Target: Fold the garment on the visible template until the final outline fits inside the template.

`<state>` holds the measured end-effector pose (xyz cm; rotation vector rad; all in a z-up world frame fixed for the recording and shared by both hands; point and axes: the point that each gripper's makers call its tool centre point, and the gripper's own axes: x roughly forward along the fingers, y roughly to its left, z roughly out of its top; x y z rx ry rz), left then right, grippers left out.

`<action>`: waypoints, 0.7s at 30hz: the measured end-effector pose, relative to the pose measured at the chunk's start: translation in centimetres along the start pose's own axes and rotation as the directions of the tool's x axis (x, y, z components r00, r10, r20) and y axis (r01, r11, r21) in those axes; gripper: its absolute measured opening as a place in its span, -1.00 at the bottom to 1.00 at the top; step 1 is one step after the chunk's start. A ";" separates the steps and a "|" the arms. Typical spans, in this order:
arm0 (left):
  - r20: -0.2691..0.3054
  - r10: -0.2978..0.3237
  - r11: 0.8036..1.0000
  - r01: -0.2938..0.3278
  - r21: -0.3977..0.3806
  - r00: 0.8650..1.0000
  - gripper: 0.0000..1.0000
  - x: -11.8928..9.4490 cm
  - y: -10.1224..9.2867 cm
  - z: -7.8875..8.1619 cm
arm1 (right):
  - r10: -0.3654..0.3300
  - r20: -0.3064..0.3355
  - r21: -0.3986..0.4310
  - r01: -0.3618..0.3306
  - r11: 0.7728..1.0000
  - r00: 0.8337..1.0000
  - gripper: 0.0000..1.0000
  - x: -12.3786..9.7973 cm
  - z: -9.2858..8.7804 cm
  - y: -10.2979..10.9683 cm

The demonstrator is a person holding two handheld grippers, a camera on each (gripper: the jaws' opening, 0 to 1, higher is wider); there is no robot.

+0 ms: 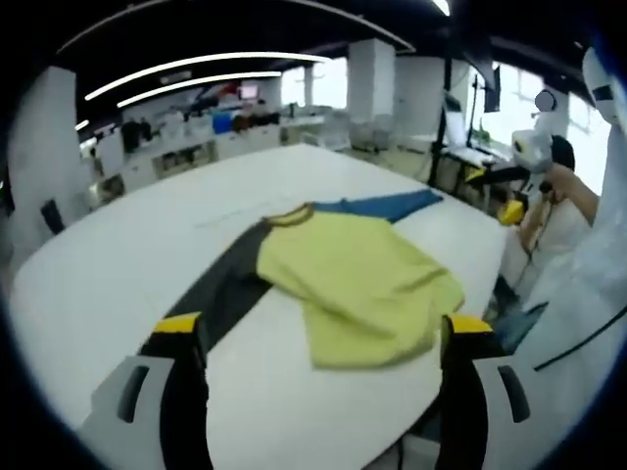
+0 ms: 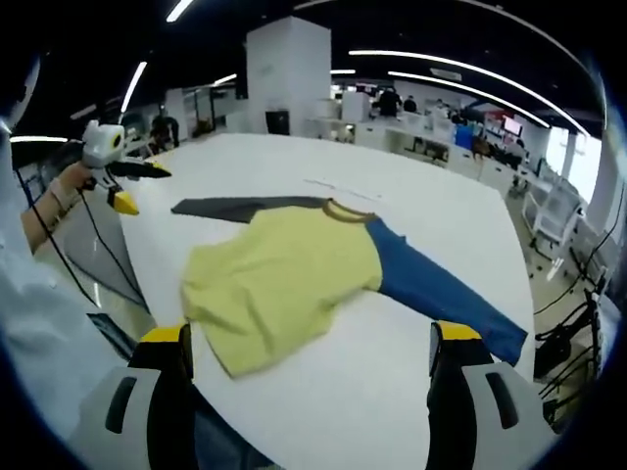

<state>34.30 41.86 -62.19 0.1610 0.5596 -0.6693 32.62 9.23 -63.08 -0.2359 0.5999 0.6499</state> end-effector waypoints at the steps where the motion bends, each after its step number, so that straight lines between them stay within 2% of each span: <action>1: -0.016 -0.005 1.000 0.005 -0.004 1.000 0.86 0.3 0.0 -0.4 | 0.000 -0.008 0.000 0.000 1.000 1.000 0.95 0.1 -0.3 0.0; 5: -0.041 -0.014 1.000 0.013 -0.017 0.999 0.81 1.0 0.0 -1.2 | 0.009 -0.015 0.014 -0.009 1.000 1.000 0.89 0.3 -0.7 0.1; 12: -0.046 -0.039 0.999 0.037 -0.036 0.998 0.67 1.7 -0.5 -1.9 | 0.029 0.004 0.041 -0.029 0.999 1.000 0.62 0.7 -0.9 0.1; 16: -0.043 -0.046 0.998 0.044 -0.044 0.998 0.61 2.0 -0.6 -1.9 | 0.038 -0.004 0.048 -0.038 0.998 0.999 0.55 1.0 -1.2 0.2; 21: -0.048 -0.056 0.997 0.053 -0.054 0.997 0.48 2.5 -0.8 -2.2 | 0.046 0.006 0.057 -0.046 0.997 0.999 0.37 1.3 -1.1 0.3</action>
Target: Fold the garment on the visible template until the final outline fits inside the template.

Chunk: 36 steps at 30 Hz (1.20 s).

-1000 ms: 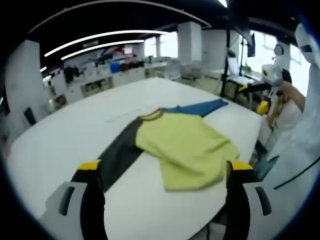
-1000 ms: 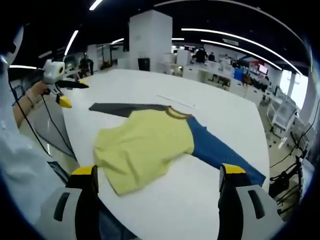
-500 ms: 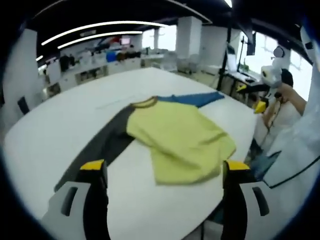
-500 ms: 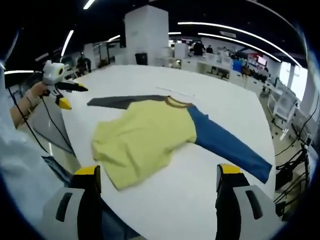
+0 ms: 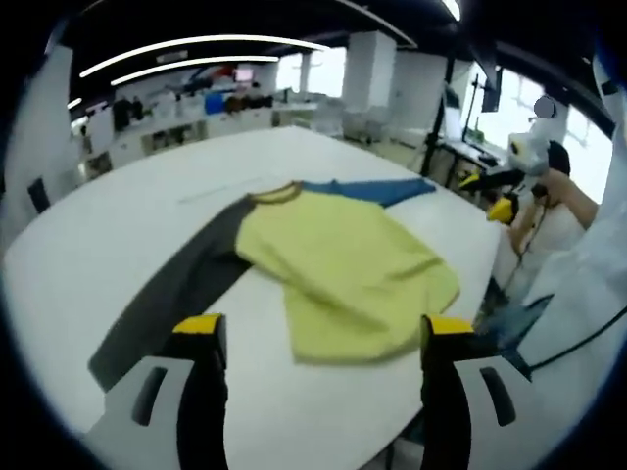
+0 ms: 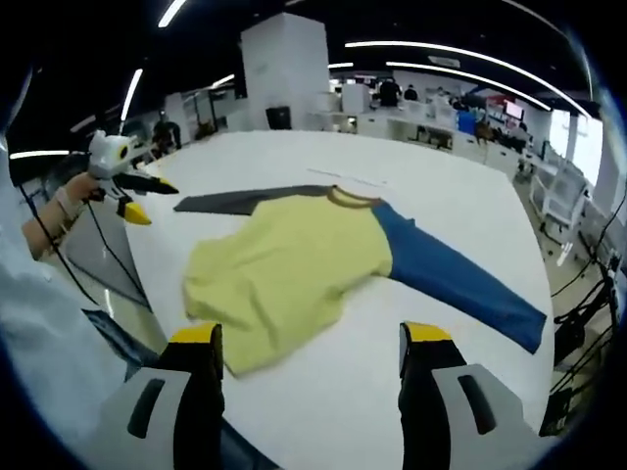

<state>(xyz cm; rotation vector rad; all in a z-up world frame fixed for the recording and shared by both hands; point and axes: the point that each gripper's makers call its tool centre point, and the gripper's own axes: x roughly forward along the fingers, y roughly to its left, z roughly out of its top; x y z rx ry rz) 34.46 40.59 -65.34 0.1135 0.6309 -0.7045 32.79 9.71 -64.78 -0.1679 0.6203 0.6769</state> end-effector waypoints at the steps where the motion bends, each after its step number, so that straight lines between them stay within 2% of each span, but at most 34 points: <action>1: -0.002 -0.001 1.000 0.001 0.000 1.000 0.46 0.1 0.0 -0.1 | 0.002 0.001 0.008 -0.002 1.000 1.000 0.32 0.1 0.0 0.0; 5: -0.011 0.013 1.000 -0.013 -0.009 1.000 0.45 0.6 0.3 -0.4 | 0.009 -0.008 0.021 -0.009 1.000 1.000 0.14 0.7 -0.5 -0.4; 17: -0.045 -0.007 1.000 0.006 -0.025 0.999 0.16 2.1 -0.5 -0.9 | 0.011 -0.016 0.047 -0.010 0.999 1.000 -0.01 1.6 -1.3 -0.9; 21: -0.045 -0.008 1.000 0.007 -0.025 0.999 0.13 2.4 -0.5 -0.9 | 0.012 -0.023 0.057 -0.011 0.998 1.000 -0.07 1.9 -1.6 -1.1; 30: -0.054 -0.001 0.999 -0.001 -0.038 0.999 0.06 3.2 -0.2 -1.2 | 0.020 -0.015 0.067 -0.019 0.998 1.000 -0.06 2.8 -1.8 -1.3; 33: -0.062 -0.009 0.999 0.006 -0.046 0.998 0.05 3.7 -0.1 -1.4 | 0.023 -0.008 0.094 -0.022 0.995 1.000 -0.13 3.3 -1.9 -1.5; 36: -0.081 0.019 0.998 -0.023 -0.056 0.997 0.08 4.0 0.6 -1.9 | 0.028 -0.009 0.113 -0.027 0.993 1.000 -0.15 3.5 -2.0 -1.6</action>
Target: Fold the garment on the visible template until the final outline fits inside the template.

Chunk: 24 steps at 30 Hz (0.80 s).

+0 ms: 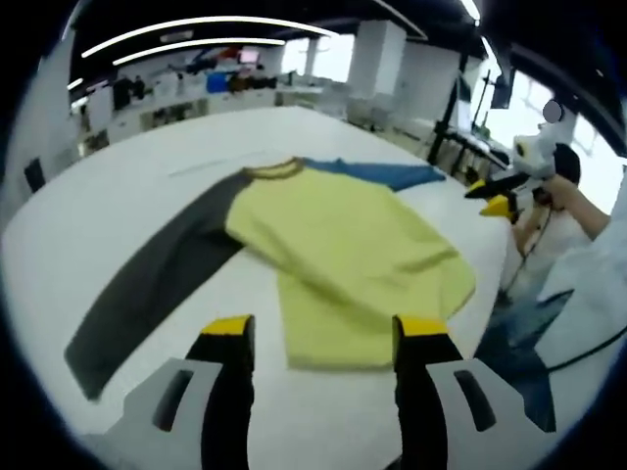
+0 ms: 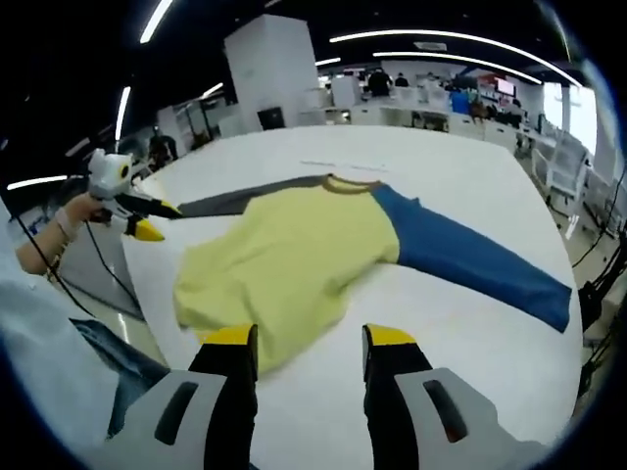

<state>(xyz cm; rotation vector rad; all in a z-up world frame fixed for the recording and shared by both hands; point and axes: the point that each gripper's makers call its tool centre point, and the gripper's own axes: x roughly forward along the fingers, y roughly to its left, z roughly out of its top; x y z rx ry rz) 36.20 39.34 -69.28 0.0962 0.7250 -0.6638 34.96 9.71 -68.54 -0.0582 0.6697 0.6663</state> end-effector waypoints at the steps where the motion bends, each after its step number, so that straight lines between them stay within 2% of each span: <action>1: -0.011 0.008 1.000 -0.007 0.007 1.000 0.08 0.2 0.2 -0.3 | -0.001 -0.001 0.003 0.001 1.000 1.000 -0.15 0.1 -0.1 0.0; 6: -0.009 -0.011 1.000 0.011 -0.011 1.000 0.04 0.6 0.2 -0.3 | 0.002 -0.012 0.008 -0.002 1.000 1.000 -0.22 0.6 -0.3 -0.2; 15: -0.034 -0.024 0.999 0.023 -0.041 0.999 0.00 1.7 0.5 -1.0 | 0.014 -0.030 0.013 -0.014 1.000 0.999 -0.21 1.8 -0.6 -0.2; 20: -0.065 -0.013 0.999 0.011 -0.040 0.998 -0.01 1.9 0.9 -1.7 | 0.021 -0.047 0.012 -0.020 1.000 0.999 -0.28 2.4 -1.0 -0.3; 24: -0.062 -0.009 0.998 0.006 -0.056 0.998 -0.02 2.1 1.3 -1.8 | 0.033 -0.058 0.017 -0.032 0.999 0.998 -0.31 3.0 -1.3 -0.5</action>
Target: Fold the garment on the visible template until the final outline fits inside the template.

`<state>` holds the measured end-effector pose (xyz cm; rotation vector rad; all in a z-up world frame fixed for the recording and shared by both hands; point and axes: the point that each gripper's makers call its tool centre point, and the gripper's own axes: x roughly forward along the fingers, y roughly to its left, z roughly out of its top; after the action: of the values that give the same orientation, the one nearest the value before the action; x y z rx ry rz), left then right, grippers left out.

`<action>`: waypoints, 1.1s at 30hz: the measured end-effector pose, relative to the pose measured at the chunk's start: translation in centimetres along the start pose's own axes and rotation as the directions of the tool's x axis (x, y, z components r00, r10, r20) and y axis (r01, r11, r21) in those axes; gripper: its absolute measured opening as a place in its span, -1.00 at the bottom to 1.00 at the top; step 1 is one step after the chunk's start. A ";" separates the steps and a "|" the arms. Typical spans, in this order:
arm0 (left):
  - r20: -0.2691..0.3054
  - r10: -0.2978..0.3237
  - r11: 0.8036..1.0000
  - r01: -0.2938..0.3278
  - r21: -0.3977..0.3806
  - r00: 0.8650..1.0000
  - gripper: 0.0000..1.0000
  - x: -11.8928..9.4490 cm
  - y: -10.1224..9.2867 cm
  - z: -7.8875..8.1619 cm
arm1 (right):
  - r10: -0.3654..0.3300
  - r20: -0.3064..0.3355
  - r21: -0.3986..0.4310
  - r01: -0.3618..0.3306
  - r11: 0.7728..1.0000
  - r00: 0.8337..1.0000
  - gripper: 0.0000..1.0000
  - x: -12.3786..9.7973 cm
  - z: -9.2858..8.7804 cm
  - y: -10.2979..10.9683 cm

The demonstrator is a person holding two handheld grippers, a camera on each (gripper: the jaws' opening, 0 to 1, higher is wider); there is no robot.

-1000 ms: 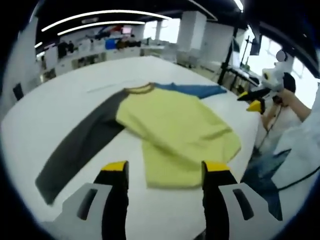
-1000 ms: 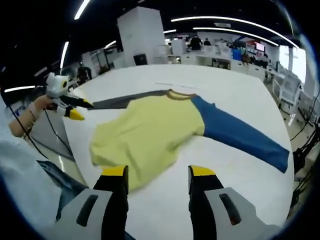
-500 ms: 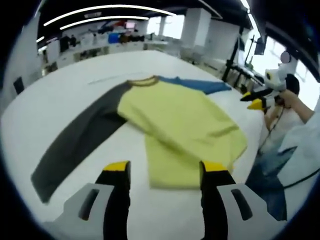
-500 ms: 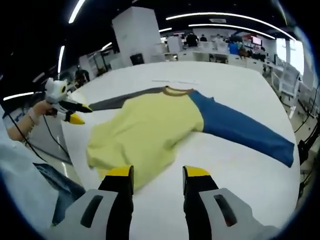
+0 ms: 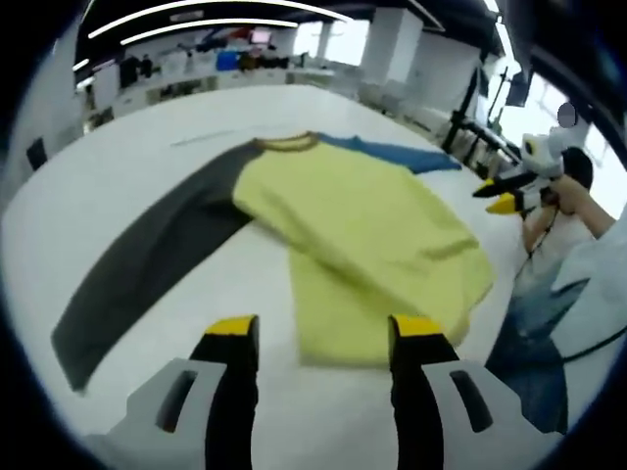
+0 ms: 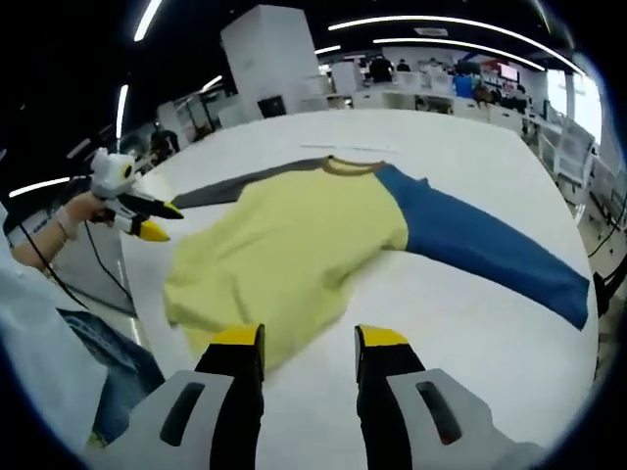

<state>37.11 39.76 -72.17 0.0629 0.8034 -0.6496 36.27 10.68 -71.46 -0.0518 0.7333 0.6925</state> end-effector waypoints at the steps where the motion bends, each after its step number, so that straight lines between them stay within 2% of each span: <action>1: -0.002 0.001 1.000 -0.001 -0.002 1.000 -0.03 0.1 0.1 -0.1 | -0.003 0.000 0.005 0.003 1.000 1.000 -0.35 0.2 -0.1 -0.2; 4: -0.010 0.000 1.000 0.000 -0.007 1.000 -0.04 0.4 0.2 -0.3 | -0.005 -0.006 0.006 0.005 1.000 1.000 -0.44 0.6 -0.2 -0.4; 14: -0.038 -0.012 1.000 0.011 -0.017 0.999 -0.10 1.2 0.3 -0.7 | -0.004 -0.038 0.009 0.005 1.000 0.999 -0.49 1.9 -0.8 -0.7; 19: -0.038 -0.030 0.999 0.029 -0.029 0.999 -0.22 1.5 0.1 -0.7 | -0.015 -0.059 0.011 0.016 1.000 0.998 -0.48 2.4 -1.4 -1.0; 22: -0.041 -0.043 0.998 0.041 -0.042 0.998 -0.27 1.8 0.0 -0.7 | -0.019 -0.056 0.023 0.021 1.000 0.998 -0.55 2.7 -1.4 -1.2; 26: -0.064 -0.036 0.999 0.034 -0.037 0.997 -0.27 2.2 0.2 -1.2 | -0.034 -0.058 0.038 0.036 0.999 0.998 -0.58 3.2 -1.2 -1.8; 33: -0.063 -0.034 0.998 0.031 -0.049 0.997 -0.28 2.6 0.5 -1.2 | -0.023 -0.094 0.023 0.025 0.999 0.995 -0.57 3.9 -1.7 -1.8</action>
<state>37.93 39.24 -74.89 0.0268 0.8824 -0.6613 38.42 11.05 -75.53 -0.0708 0.8297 0.6612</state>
